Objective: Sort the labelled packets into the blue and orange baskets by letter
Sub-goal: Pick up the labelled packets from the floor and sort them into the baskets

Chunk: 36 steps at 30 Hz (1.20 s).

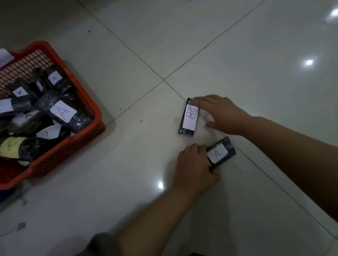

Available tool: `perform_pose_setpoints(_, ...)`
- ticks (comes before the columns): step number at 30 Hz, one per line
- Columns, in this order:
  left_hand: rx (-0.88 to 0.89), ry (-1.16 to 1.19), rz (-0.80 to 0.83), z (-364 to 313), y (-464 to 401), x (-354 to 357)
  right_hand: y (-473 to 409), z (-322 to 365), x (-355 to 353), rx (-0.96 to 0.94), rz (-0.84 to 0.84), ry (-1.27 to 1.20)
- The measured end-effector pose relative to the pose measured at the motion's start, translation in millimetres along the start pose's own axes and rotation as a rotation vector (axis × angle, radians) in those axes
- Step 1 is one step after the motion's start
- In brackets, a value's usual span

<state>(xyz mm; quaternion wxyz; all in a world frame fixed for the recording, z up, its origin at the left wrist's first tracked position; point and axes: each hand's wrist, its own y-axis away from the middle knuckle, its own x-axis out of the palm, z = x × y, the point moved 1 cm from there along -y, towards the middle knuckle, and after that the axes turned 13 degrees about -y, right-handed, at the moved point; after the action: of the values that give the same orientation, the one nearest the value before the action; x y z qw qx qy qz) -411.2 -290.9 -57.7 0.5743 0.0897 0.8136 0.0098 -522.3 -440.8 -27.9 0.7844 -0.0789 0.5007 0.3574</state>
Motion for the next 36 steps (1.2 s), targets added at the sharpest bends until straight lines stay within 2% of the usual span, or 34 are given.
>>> perform_pose_setpoints(6, 0.055, 0.182, 0.21, 72.2, 2.6, -66.4, -21.6, 4.7, -6.5, -0.036, 0.077, 0.173)
perform_pose_setpoints(10, -0.046, 0.2, 0.311, 107.7, 4.1, -111.8, -29.9, 16.3, 4.1, -0.068, 0.172, 0.318)
perform_pose_setpoints(14, -0.137, 0.262, 0.363, 145.8, 13.1, -152.6, -35.8, 26.3, 13.3, -0.149, 0.134, 0.435)
perform_pose_setpoints(16, -0.204, 0.269, 0.339, 166.0, 18.8, -177.4, -39.8, 31.4, 11.9, -0.116, 0.136, 0.502)
perform_pose_setpoints(17, -0.233, 0.28, 0.323, 175.0, 21.4, -190.9, -41.1, 34.9, 10.9, -0.052, 0.12, 0.434)
perform_pose_setpoints(18, -0.259, 0.294, 0.308, 184.0, 24.2, -205.0, -41.9, 39.8, 9.7, 0.04, 0.077, 0.252)
perform_pose_setpoints(21, -0.346, 0.366, 0.299, 209.0, 36.0, -242.2, -46.1, 62.5, 3.6, 0.297, -0.072, -0.472)
perform_pose_setpoints(23, -0.401, 0.45, 0.275, 224.3, 45.8, -261.8, -52.2, 86.6, -4.0, 0.393, -0.065, -0.808)
perform_pose_setpoints(24, -0.425, 0.491, 0.25, 230.8, 51.1, -270.1, -56.5, 100.3, -8.3, 0.416, -0.059, -0.89)
perform_pose_setpoints(30, -0.524, 0.864, 0.055, 281.2, 93.8, -297.7, -94.1, 200.5, -43.5, 0.301, -0.146, -0.977)
perform_pose_setpoints(36, -0.577, 1.031, -0.117, 340.1, 154.0, -316.6, -122.1, 317.6, -59.9, 0.126, -0.194, -1.055)
